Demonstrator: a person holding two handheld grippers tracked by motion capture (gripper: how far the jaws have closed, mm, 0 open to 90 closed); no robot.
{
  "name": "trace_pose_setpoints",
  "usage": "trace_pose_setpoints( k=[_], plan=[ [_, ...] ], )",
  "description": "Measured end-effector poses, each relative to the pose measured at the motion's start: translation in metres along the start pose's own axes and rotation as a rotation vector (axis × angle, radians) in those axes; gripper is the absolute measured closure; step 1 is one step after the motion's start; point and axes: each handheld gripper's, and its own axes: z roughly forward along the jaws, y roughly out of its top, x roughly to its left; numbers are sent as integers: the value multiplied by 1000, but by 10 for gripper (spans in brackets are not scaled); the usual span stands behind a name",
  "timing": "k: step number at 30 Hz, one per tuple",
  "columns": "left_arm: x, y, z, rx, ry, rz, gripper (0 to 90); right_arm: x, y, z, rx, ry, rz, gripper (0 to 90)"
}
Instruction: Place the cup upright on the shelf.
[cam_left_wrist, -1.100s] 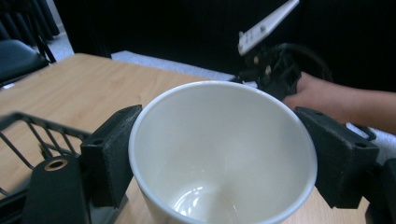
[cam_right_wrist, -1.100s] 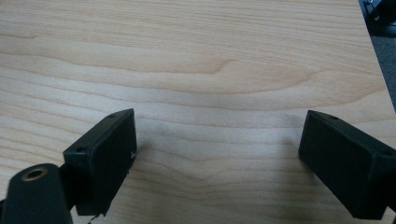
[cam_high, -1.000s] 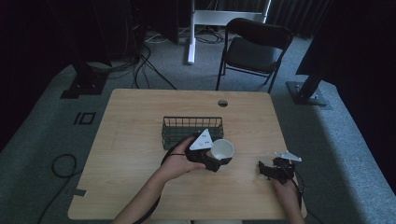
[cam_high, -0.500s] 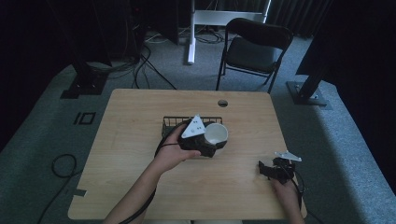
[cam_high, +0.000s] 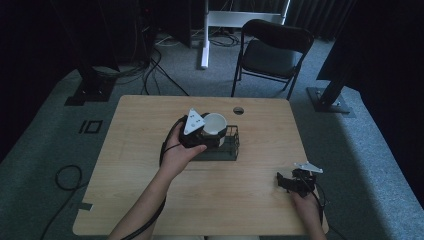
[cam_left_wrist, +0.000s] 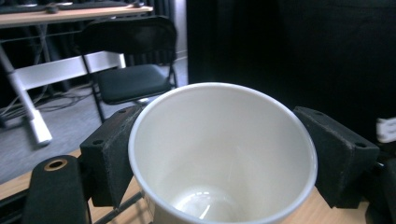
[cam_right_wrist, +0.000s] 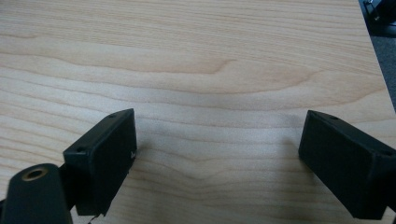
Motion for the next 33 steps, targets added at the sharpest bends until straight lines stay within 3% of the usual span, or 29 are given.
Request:
trace_pose_setpoints(
  k=[3,8,12,18,27,33],
  plan=[
    [6,-2,0,16,53,8,198,0,0,0,0,0,0,108],
    [15,-8,2,23,134,-13,198,0,0,0,0,0,0,108],
    [25,-16,5,32,164,-59,198,0,0,0,0,0,-1,108],
    [34,-28,10,45,248,-106,198,0,0,0,1,0,0,108],
    [39,-49,23,78,248,-160,198,0,0,0,1,0,-1,108],
    [39,-55,28,78,253,-158,198,0,0,0,1,0,-1,108]
  ],
)
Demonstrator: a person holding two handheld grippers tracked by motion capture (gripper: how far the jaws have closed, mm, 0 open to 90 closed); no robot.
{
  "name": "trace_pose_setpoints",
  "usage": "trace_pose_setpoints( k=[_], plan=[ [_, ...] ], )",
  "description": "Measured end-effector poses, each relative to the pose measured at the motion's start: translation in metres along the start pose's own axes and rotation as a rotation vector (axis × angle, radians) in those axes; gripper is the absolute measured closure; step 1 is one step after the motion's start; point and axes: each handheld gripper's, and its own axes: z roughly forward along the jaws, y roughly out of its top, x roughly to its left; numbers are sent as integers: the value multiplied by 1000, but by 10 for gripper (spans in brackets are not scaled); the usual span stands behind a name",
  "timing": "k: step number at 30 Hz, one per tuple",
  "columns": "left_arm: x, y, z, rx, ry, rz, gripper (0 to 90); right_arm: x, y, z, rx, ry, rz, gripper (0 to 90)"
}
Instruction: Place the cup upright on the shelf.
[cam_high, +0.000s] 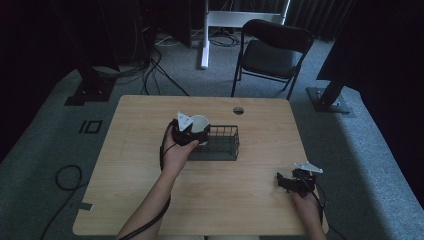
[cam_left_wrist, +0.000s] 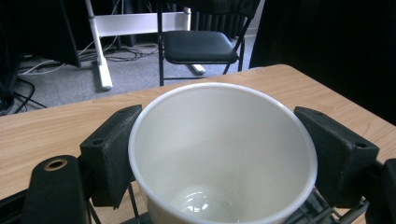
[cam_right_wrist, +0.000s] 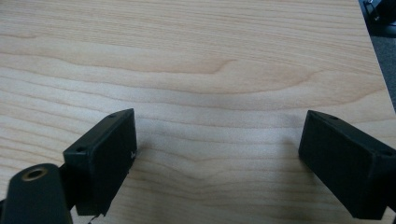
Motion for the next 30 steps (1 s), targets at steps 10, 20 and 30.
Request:
trace_pose_setpoints(
  k=[10,20,30],
  plan=[
    [-1,-11,10,18,1,6,198,0,0,0,0,0,0,108],
    [-5,-7,9,49,-15,108,194,0,0,0,0,0,0,108],
    [-2,-1,2,52,-47,103,105,0,0,0,0,0,-1,108]
  ],
)
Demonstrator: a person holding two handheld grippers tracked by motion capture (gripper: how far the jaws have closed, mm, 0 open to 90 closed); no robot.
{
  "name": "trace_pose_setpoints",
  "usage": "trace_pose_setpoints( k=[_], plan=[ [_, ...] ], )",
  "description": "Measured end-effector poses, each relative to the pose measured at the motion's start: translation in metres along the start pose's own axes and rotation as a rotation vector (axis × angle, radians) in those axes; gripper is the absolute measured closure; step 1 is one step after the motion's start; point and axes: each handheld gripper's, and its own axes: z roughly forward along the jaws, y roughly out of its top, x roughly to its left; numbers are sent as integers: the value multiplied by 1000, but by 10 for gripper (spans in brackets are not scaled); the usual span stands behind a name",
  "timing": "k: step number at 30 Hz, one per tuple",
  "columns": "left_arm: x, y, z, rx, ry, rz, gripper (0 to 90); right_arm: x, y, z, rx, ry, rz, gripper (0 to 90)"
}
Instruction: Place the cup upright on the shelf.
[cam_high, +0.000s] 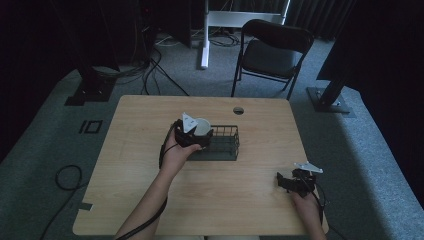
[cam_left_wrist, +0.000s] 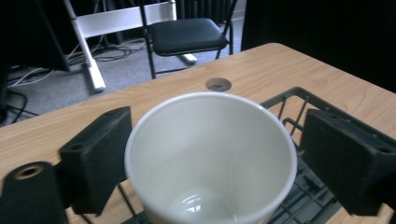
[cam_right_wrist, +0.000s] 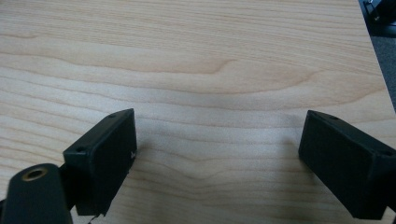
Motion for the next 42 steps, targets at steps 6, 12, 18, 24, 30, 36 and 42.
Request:
trace_pose_setpoints(
  k=[6,12,18,24,30,36,42],
  plan=[
    [3,4,-9,-22,-1,-7,105,0,0,0,0,0,0,108],
    [5,7,-19,-49,4,-5,105,0,0,0,0,0,1,108],
    [7,6,-29,-67,-24,-19,106,0,0,0,0,0,0,108],
    [7,-2,-40,-75,-48,-21,106,0,0,0,0,0,1,108],
    [10,-8,-52,-77,-53,-21,111,0,0,0,0,0,-1,108],
    [16,-14,-63,-76,-41,-16,113,0,0,0,0,0,0,108],
    [20,-22,-74,-72,-41,-22,120,0,0,0,0,0,1,108]
  ],
)
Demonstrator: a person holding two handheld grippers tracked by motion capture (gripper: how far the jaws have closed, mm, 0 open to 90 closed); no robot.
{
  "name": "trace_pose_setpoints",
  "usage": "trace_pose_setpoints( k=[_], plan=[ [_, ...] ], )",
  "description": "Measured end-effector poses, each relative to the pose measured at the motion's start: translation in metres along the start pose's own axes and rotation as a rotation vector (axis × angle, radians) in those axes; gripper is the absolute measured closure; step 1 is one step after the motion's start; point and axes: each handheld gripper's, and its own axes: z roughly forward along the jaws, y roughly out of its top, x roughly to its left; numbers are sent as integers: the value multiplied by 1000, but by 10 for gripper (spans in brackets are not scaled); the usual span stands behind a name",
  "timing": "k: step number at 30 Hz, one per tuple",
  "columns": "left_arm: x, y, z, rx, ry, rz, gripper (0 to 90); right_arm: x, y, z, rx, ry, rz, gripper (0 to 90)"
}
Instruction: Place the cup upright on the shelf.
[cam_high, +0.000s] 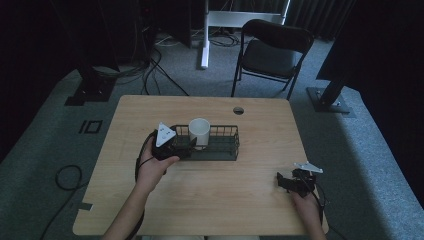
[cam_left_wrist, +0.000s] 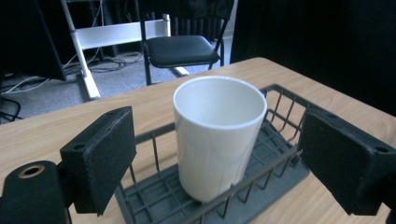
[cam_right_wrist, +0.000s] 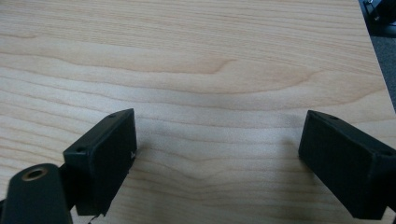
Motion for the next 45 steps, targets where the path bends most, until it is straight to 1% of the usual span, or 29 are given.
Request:
trace_pose_setpoints(
  k=[4,6,8,17,18,19,21,22,23,24,25,26,27,28,30,32,33,37,39,40,41,42,45],
  plan=[
    [1,-6,-6,7,-5,-5,119,0,0,0,0,0,-1,108],
    [2,-11,-11,9,5,-13,119,0,0,0,1,0,0,108],
    [3,-14,-14,9,4,-18,118,0,0,0,1,0,0,108],
    [10,-36,-32,9,27,-40,117,0,0,0,1,0,0,108],
    [12,-39,-34,9,27,-53,115,0,0,0,1,0,0,108],
    [12,-41,-35,11,25,-58,114,0,0,0,1,0,-1,108],
    [14,-45,-38,10,46,-54,113,0,0,0,0,0,-1,108],
    [14,-45,-38,10,46,-54,113,0,0,0,0,0,-1,108],
    [17,-51,-40,17,47,-67,113,0,0,0,0,0,-1,108],
    [18,-54,-41,25,55,-65,110,0,0,0,-1,0,-2,108],
    [20,-57,-42,39,53,-66,109,0,0,0,0,0,-2,108],
    [21,-61,-43,42,53,-79,108,0,0,0,0,0,-2,108],
    [22,-64,-43,44,56,-81,107,0,0,0,0,0,-1,108],
    [24,-69,-45,57,62,-79,106,0,0,0,0,0,-1,108],
    [26,-76,-46,70,64,-94,107,0,0,0,0,0,-3,108],
    [28,-83,-47,89,69,-92,106,0,0,0,0,0,-3,108],
    [29,-87,-48,100,68,-98,106,0,0,0,0,0,-3,108],
    [33,-96,-50,117,77,-123,106,0,0,0,0,0,-3,108],
    [35,-101,-52,124,73,-129,106,0,0,0,0,0,-3,108],
    [36,-103,-53,129,84,-127,106,0,0,0,-1,0,-3,108],
    [37,-105,-54,138,90,-114,106,0,0,0,0,0,-3,109],
    [38,-107,-54,145,88,-108,106,0,0,0,0,0,-3,108],
    [41,-113,-58,165,89,-114,105,0,0,0,0,0,-3,108]
  ],
)
